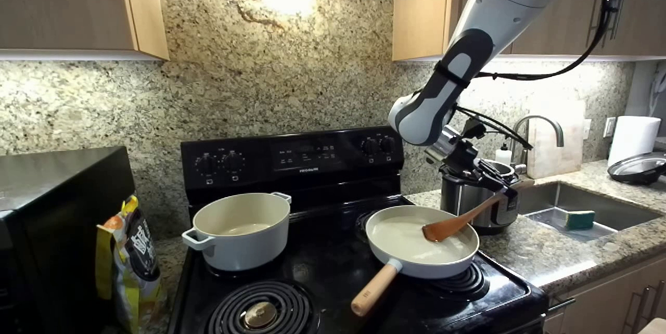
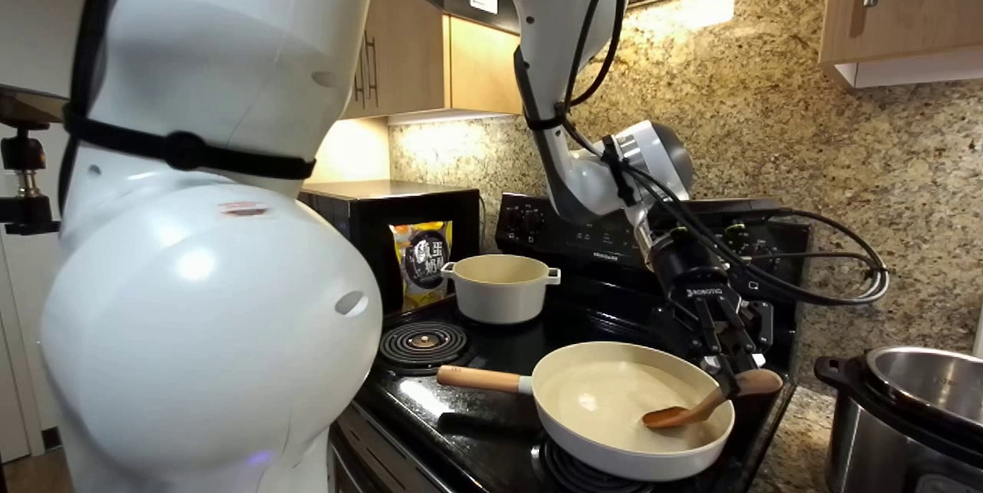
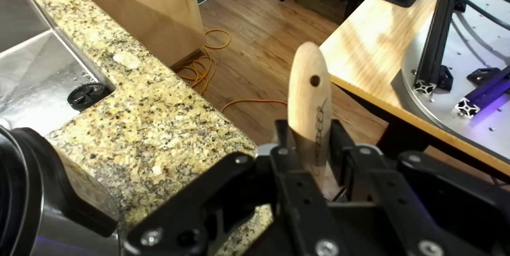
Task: Use the wooden spoon to stir the water in the white pan
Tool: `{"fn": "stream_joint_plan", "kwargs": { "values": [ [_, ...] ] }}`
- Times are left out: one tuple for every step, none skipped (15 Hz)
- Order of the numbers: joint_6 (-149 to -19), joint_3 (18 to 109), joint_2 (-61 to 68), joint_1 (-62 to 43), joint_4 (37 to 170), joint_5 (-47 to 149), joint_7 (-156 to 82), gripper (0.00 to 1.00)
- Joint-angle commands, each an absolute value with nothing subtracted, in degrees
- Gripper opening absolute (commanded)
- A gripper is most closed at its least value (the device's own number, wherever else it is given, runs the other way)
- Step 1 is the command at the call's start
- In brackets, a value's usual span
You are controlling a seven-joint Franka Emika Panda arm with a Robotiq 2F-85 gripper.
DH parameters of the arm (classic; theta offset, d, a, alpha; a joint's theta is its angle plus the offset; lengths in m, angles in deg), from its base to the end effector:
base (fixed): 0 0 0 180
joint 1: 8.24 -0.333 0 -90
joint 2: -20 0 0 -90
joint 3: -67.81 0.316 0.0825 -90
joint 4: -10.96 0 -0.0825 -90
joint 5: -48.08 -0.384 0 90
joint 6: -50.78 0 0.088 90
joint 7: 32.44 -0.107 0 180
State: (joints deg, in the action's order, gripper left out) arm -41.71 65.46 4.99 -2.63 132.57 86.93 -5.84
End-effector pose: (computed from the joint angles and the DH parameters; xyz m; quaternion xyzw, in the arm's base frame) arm 0.4769 -0.1319 0.2728 0.8386 0.2764 -0.4300 0.1882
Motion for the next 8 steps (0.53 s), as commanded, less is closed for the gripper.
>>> {"fn": "stream_joint_plan", "kwargs": {
  "values": [
    [-40.46, 66.55, 4.98, -3.91, 132.01, 86.79, -7.24, 0.07],
    [-40.42, 66.92, 4.85, -4.41, 132.11, 87.06, -6.89, 0.07],
    [-40.41, 67.28, 4.71, -4.84, 132.21, 87.27, -6.65, 0.07],
    [-40.64, 67.77, 4.73, -5.31, 132.57, 87.53, -5.94, 0.07],
    [-40.75, 68.24, 4.70, -5.74, 132.80, 87.76, -5.68, 0.07],
    [-40.89, 68.75, 4.77, -6.24, 133.21, 88.04, -5.10, 0.07],
    [-41.05, 69.14, 4.85, -6.65, 133.54, 88.24, -4.92, 0.07],
    [-41.25, 69.60, 5.11, -7.00, 134.12, 88.51, -4.52, 0.07]
  ]
}}
